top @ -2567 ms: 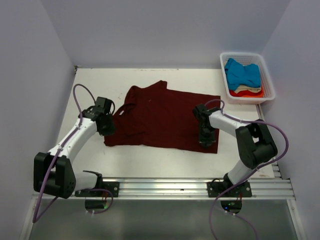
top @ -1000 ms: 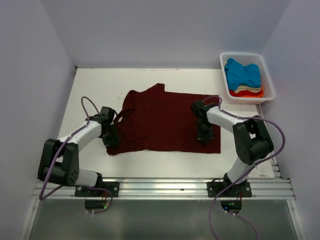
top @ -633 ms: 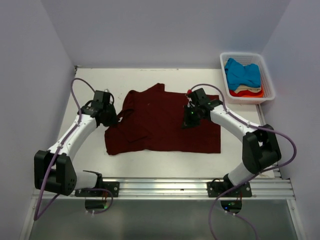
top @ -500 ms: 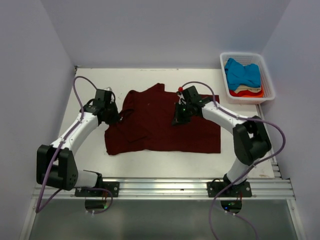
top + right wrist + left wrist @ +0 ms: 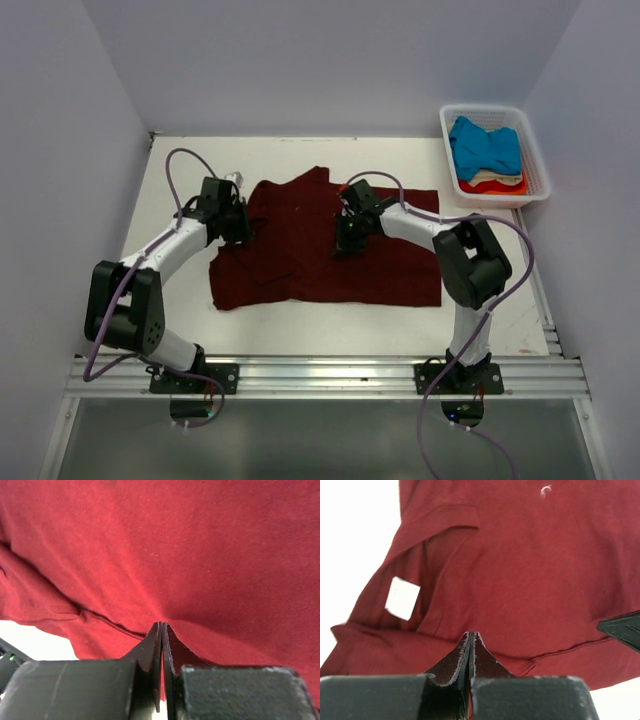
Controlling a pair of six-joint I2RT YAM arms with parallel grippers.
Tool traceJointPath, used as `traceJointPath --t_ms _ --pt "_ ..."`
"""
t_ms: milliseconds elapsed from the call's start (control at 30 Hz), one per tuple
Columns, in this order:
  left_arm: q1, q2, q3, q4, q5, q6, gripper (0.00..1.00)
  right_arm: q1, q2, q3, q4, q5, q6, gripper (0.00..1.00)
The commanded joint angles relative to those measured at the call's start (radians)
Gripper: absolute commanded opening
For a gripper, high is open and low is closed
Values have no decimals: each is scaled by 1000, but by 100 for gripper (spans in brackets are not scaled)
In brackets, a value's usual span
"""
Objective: Fold and stack the t-shirts
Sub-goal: Grap the side of the flattened tshirt furthest away from the robot with both arms
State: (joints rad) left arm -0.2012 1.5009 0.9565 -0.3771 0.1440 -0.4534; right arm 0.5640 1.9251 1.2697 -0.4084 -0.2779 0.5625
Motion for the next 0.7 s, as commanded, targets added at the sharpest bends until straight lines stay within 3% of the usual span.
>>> traceJointPath --t_ms 0,400,667 --pt "-7 62 16 84 65 38 0 8 8 14 10 46 14 0" --pt "-7 295 152 15 71 91 0 19 20 -9 14 85 10 0" --pt "-1 354 212 -120 -188 76 0 19 17 -32 8 98 -7 0"
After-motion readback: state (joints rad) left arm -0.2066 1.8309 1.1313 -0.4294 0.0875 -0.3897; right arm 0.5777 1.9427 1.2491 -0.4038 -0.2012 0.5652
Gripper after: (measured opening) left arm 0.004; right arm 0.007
